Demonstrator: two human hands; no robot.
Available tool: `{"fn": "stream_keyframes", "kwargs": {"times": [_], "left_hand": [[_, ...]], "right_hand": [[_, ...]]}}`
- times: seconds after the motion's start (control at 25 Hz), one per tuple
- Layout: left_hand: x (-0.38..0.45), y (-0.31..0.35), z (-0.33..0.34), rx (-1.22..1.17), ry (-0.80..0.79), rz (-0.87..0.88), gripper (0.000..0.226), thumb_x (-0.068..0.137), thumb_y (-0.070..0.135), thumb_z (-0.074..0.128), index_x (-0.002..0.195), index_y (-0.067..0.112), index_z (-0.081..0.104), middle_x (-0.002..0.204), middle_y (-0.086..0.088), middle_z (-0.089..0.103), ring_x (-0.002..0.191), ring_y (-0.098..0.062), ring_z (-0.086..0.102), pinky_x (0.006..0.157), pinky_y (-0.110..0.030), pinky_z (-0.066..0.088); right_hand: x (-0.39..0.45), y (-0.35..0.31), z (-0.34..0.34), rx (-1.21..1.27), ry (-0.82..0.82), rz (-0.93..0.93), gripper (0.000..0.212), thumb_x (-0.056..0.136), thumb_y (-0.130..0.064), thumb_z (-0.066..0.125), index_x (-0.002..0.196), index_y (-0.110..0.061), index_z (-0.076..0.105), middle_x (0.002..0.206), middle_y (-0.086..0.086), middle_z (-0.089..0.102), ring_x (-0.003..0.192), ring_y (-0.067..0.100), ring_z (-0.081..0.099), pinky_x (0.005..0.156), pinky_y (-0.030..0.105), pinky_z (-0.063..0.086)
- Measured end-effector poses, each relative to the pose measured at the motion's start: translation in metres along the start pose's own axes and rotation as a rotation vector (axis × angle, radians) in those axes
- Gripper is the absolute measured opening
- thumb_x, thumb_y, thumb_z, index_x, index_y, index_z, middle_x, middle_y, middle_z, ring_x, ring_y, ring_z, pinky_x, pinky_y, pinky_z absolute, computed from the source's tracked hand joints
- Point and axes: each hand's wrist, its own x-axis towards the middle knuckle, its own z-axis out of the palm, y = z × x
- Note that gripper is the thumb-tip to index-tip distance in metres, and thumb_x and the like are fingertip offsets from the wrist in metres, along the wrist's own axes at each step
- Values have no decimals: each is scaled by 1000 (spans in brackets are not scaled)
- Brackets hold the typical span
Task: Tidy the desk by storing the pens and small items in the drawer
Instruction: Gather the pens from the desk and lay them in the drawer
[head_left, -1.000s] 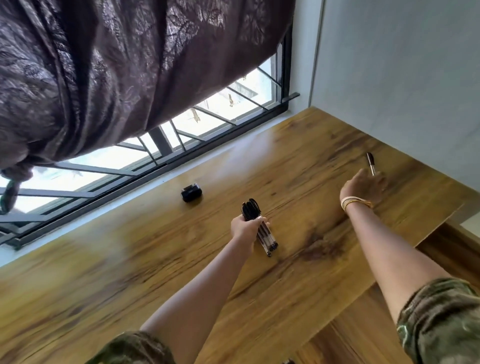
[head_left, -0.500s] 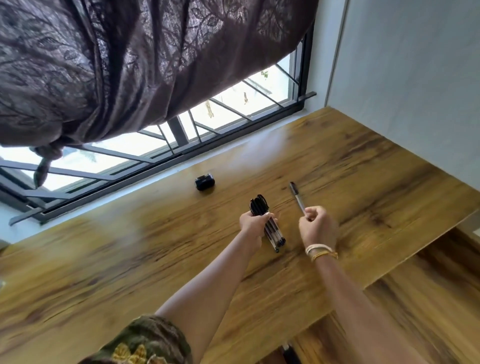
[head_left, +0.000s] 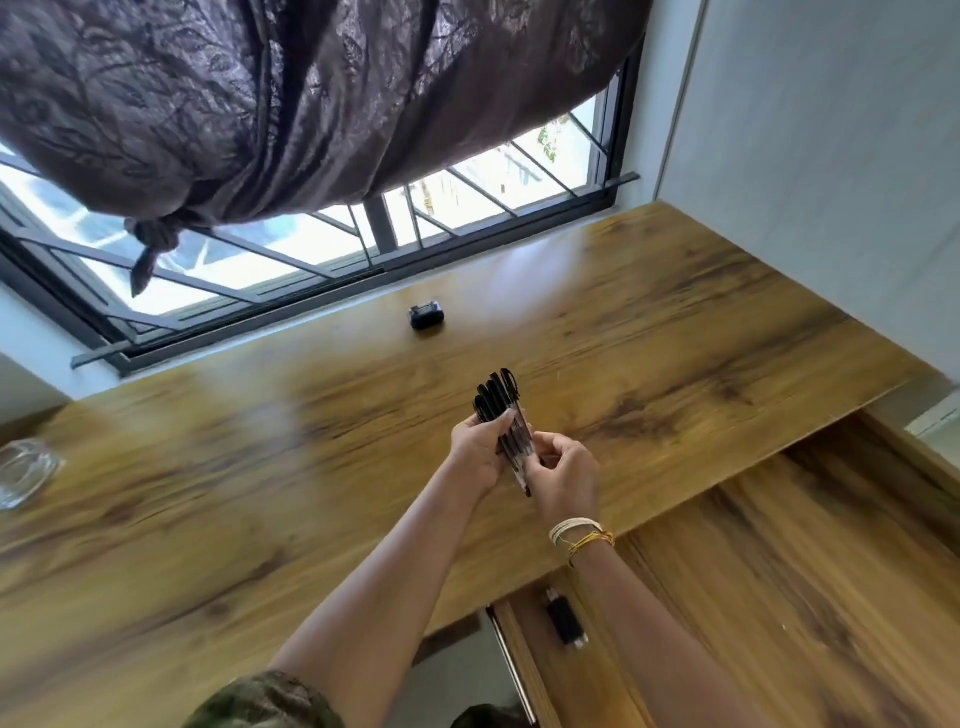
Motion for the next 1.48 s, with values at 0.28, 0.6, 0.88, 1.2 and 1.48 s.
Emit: {"fn": "stream_keyframes", "kwargs": {"times": [0.28, 0.6, 0.88, 1.2, 1.48], "left_hand": [[-54, -13, -54, 82, -47, -15, 13, 86, -8, 62, 99, -10, 63, 88, -18, 68, 71, -27, 67, 60, -37, 60], [-112, -48, -73, 208, -101, -137, 13, 92, -6, 55, 99, -10, 64, 90, -19, 67, 80, -27, 68, 58, -36, 59], [-144, -105, -35, 179, -139, -138, 12, 91, -7, 55, 99, -11, 63, 94, -18, 68, 86, -25, 68, 54, -36, 59], [-178, -216, 22, 49, -46, -238, 15, 91, -4, 56, 102, -9, 65, 101, -18, 70, 93, -27, 69, 77, -41, 58], [-201, -256, 18, 48, 98, -244, 21, 91, -6, 55, 111, -6, 60, 105, -18, 70, 95, -29, 70, 83, -46, 57]], "right_hand": [[-71, -2, 0, -5, -112, -22, 28, 81, -24, 72, 107, -14, 72, 90, 2, 71, 80, 13, 67, 75, 26, 58], [-135, 16, -43, 137, -314, 169, 19, 83, -27, 72, 94, -13, 68, 83, 0, 70, 75, 13, 67, 68, 28, 58], [-136, 57, -109, 644, -785, 527, 32, 87, -13, 67, 109, 8, 61, 92, 24, 70, 78, 30, 71, 68, 35, 60], [-126, 134, -204, 382, -1109, 653, 25, 89, -12, 65, 106, 6, 61, 86, 20, 73, 77, 28, 73, 64, 34, 61], [-138, 169, -215, 246, -1233, 691, 11, 91, -6, 61, 98, 2, 61, 84, 17, 71, 77, 27, 72, 69, 36, 61]]}}
